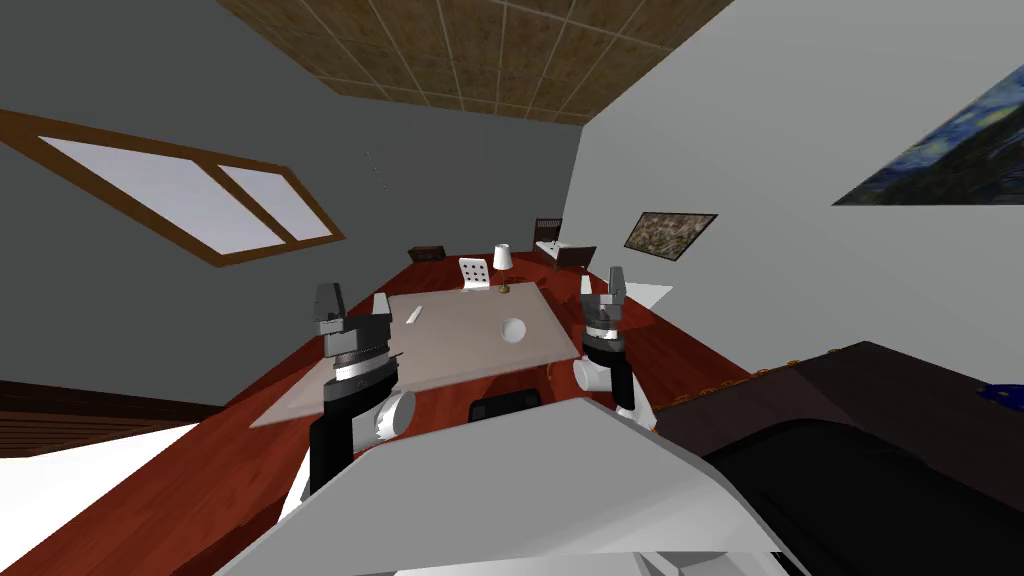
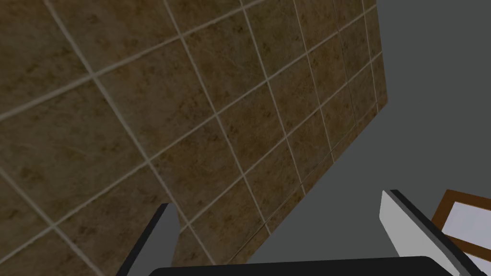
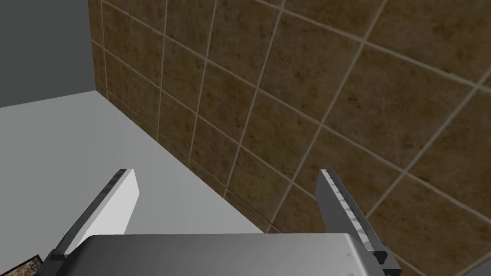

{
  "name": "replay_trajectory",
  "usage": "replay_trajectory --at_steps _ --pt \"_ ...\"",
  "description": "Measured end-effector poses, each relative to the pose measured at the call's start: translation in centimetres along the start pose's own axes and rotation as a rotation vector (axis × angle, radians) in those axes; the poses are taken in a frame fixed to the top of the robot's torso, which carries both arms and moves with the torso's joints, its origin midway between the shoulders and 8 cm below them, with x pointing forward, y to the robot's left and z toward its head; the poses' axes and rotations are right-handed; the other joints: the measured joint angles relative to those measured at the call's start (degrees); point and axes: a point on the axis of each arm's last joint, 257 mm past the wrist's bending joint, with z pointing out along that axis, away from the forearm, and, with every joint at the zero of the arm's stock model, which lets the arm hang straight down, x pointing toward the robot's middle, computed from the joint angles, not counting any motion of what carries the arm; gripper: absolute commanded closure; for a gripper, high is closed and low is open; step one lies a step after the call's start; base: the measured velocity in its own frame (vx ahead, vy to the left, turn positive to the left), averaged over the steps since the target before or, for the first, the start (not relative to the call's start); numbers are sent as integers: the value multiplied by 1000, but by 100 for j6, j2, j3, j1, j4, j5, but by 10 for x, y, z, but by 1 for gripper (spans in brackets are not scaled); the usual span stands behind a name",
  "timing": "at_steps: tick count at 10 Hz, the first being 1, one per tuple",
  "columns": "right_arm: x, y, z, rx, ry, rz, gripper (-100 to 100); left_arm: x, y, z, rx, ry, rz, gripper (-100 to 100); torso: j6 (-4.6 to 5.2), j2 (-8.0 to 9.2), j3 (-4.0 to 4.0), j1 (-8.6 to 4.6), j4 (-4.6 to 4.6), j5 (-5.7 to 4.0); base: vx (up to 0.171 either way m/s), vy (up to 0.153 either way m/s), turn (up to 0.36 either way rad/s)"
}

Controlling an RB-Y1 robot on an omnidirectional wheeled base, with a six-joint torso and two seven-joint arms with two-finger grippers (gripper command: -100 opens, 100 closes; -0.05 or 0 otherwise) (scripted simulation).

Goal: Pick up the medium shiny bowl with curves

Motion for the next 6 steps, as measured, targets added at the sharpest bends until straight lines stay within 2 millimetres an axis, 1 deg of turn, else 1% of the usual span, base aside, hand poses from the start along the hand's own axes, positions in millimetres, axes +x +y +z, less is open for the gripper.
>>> replay_trajectory --at_steps 1,2,4,6 --pt "6 -7 1 10 26 -1 -100 0 0 0 0 0 0 0 -3 7 3 13 1 2 -64 66 219" --pt "14 -18 0 25 54 -3 -100 0 0 0 0 0 0 0 0 18 10 22 3 5 -75 68 54" --pt "26 -33 -1 54 105 -9 -100 0 0 0 0 0 0 0 -2 26 15 25 6 6 -70 68 143" --pt "38 -55 -5 92 161 -21 -100 0 0 0 0 0 0 0 -2 25 15 27 6 6 -62 79 170"
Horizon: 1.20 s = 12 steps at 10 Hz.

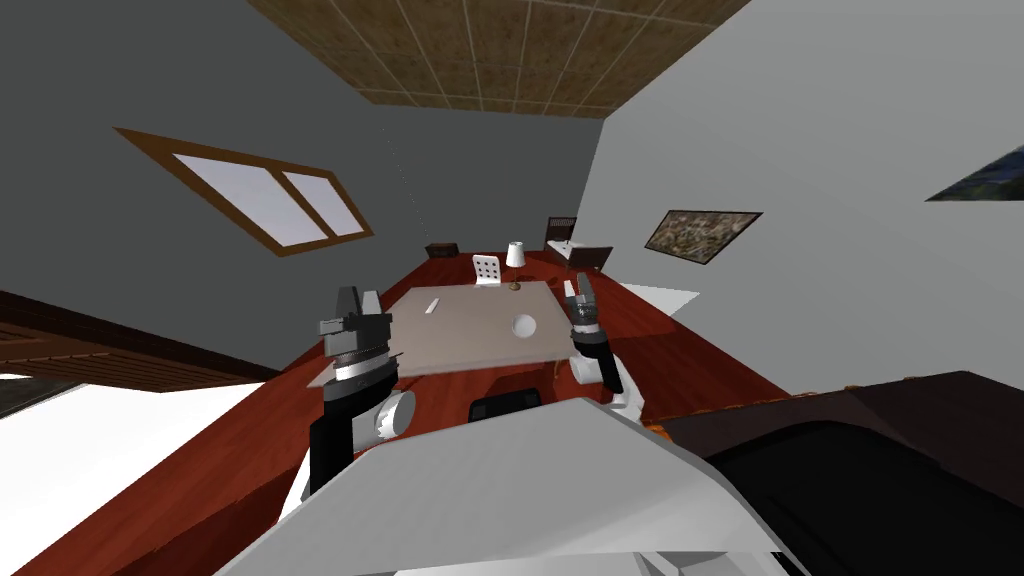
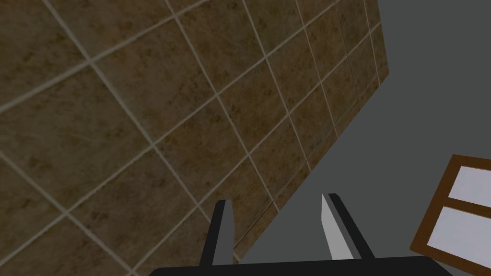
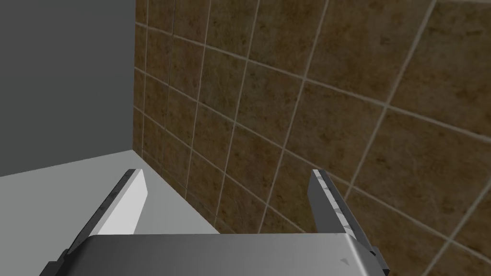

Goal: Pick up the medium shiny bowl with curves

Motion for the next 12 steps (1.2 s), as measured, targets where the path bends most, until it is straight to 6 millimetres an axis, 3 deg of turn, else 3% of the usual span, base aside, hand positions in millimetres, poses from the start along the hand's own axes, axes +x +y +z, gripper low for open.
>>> replay_trajectory --at_steps 5,9,12 --pt "33 -61 -6 107 151 -53 -100 0 0 0 0 0 0 0 4 -8 -4 -1 -2 1 -48 84 171" --pt "50 -96 -13 172 235 -93 -100 0 0 0 0 0 0 0 5 -13 -7 -18 -2 -3 -25 40 138" --pt "64 -127 -31 231 311 -132 -100 0 0 0 0 0 0 0 2 -13 -7 -13 -3 -2 -18 44 118"
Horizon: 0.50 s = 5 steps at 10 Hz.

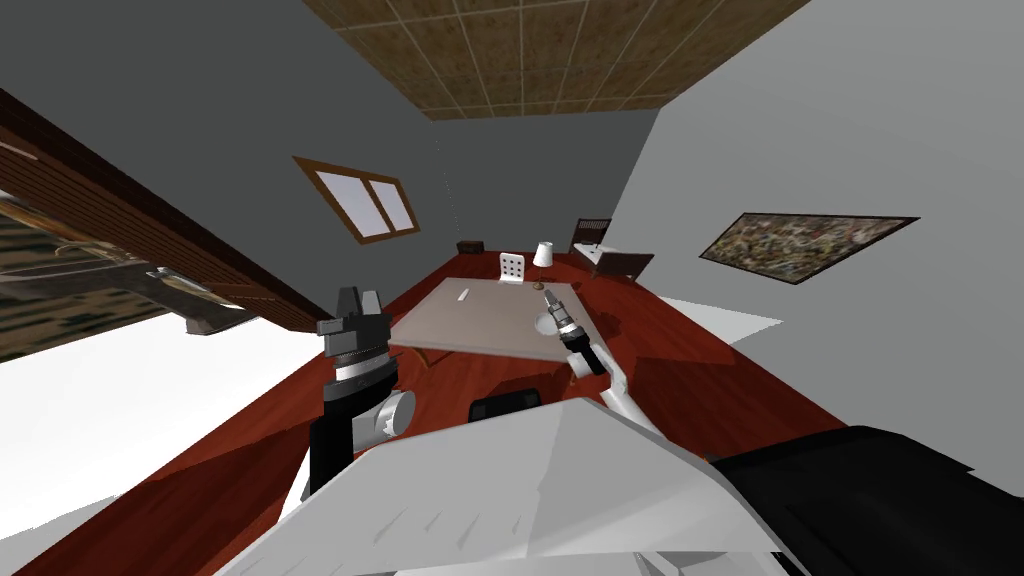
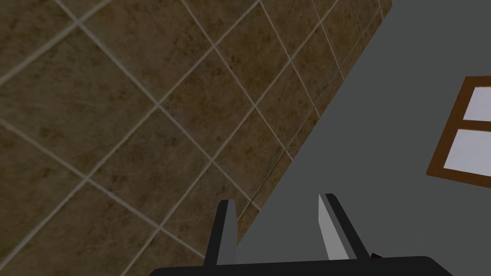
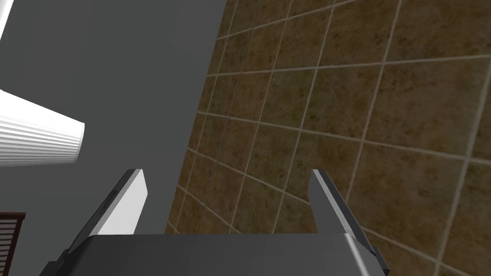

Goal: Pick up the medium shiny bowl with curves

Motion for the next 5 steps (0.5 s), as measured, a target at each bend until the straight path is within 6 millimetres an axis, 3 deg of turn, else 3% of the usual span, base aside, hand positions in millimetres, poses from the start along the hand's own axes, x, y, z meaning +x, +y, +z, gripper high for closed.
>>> replay_trajectory --at_steps 5 --pt "22 -51 -9 93 116 -69 -100 0 0 0 0 0 0 0 5 -4 -2 -5 -1 -1 -10 44 161"
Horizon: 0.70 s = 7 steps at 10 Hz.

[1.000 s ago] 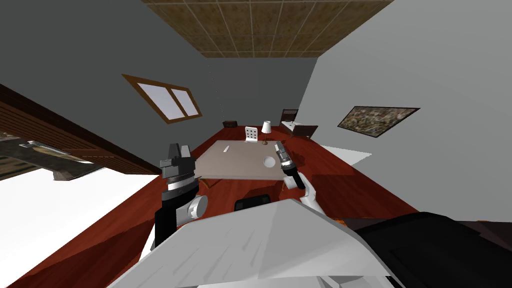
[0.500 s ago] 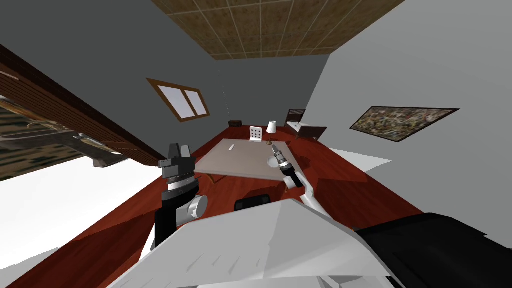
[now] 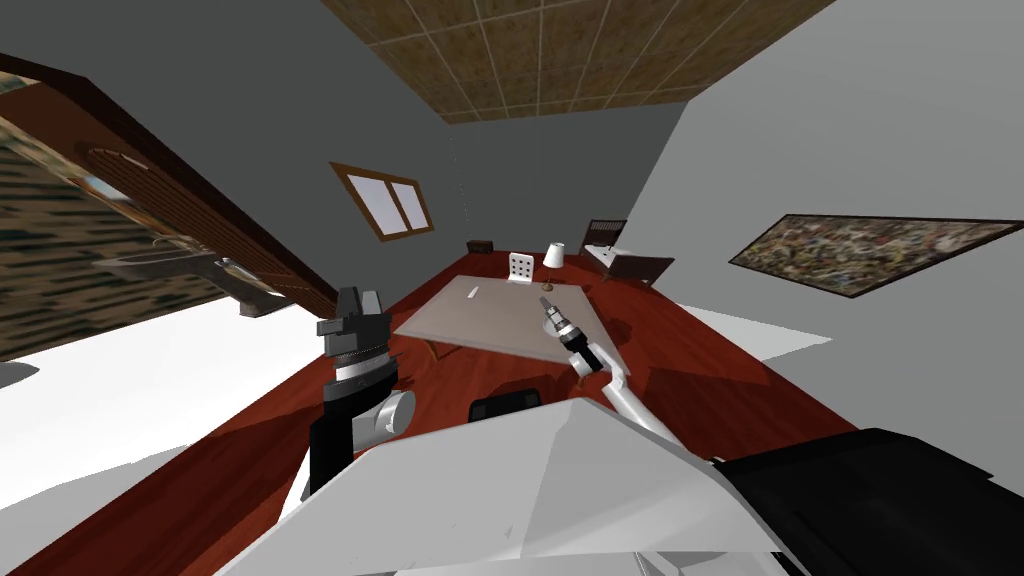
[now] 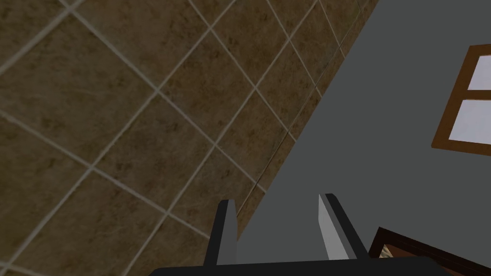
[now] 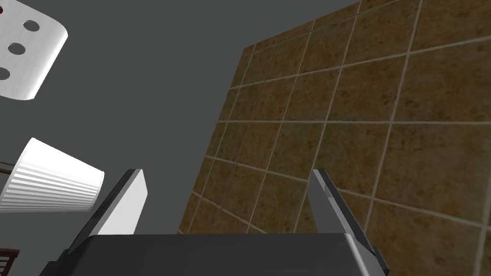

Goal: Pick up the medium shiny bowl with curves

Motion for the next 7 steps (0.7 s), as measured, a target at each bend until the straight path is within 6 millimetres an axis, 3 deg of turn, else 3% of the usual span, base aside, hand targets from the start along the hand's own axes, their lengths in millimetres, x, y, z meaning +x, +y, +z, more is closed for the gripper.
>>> replay_trajectory --at_steps 7 --pt "43 -69 -25 139 165 -100 -100 0 0 0 0 0 0 0 1 -1 0 -7 0 -1 -1 28 130"
